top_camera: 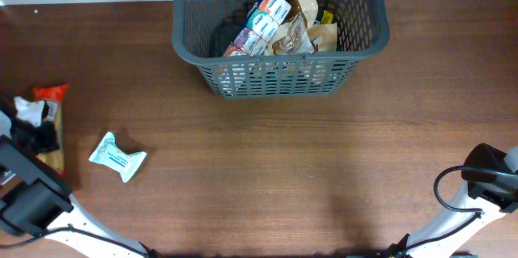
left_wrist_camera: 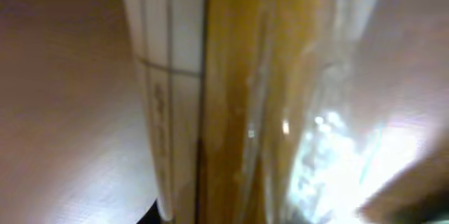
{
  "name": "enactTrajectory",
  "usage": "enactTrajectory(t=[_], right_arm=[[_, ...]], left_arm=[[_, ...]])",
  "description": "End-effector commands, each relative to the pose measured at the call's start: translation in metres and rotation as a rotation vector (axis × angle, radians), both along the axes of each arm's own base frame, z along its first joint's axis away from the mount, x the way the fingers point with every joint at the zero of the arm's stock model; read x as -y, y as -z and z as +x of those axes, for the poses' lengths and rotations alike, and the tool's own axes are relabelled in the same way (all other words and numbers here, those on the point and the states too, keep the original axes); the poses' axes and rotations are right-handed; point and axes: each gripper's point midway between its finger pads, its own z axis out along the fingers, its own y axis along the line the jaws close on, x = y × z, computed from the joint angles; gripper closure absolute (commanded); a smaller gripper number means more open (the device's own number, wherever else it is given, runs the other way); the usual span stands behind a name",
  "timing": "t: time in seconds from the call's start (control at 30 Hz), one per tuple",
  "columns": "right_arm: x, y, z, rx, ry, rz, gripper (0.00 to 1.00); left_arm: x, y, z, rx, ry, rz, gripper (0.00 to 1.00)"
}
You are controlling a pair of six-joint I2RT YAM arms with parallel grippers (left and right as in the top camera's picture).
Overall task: Pack container
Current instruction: 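Carry the spaghetti package right and lower it into the basket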
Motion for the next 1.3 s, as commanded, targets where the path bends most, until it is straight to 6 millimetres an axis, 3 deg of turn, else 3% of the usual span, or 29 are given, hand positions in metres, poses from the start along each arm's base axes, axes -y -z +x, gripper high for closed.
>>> enactTrajectory(t=[0.0, 0.17, 0.3, 0.47, 0.6, 0.7, 0.8, 0.97, 1.1, 1.27], right_arm=[[-0.003, -0.018, -0.009, 0.037, 0.012, -0.029, 0.01], [-0.003, -0.018, -0.009, 0.037, 0.012, -0.030, 0.01], [-0.003, -0.018, -0.009, 0.036, 0.012, -0.029, 0.01], [-0.003, -0.018, -0.009, 0.036, 0.012, -0.029, 0.01], [-0.003, -0.018, -0.009, 0.036, 0.012, -0.029, 0.01], [-0.003, -0.018, -0.009, 0.036, 0.012, -0.029, 0.01], [-0.003, -0.018, -0.009, 0.036, 0.012, -0.029, 0.01], [-0.003, -0.018, -0.009, 0.037, 0.012, -0.030, 0.01], [-0.003, -0.018, -0.009, 0.036, 0.012, -0.029, 0.01], [-0.003, -0.018, -0.009, 0.036, 0.012, -0.029, 0.01]], left_arm=[[0.047, -0.037, 0.077, 0.245, 0.056, -0.165, 0.98], [0.093, -0.142, 0.168, 0.524, 0.145, -0.186, 0.98], [0.148, -0.241, 0.214, 0.723, 0.317, -0.098, 0.98], [0.244, -0.367, 0.237, 0.998, 0.526, 0.049, 0.98], [0.312, -0.414, 0.230, 1.095, 0.616, 0.138, 0.98], [0.375, -0.424, 0.218, 1.128, 0.755, 0.111, 0.98], [0.431, -0.423, 0.206, 1.133, 0.851, 0.048, 0.98], [0.503, -0.404, 0.182, 1.099, 1.111, 0.055, 0.98], [0.532, -0.382, 0.167, 1.040, 1.272, 0.074, 0.98], [0.538, -0.335, 0.177, 0.925, 1.298, 0.053, 0.98]])
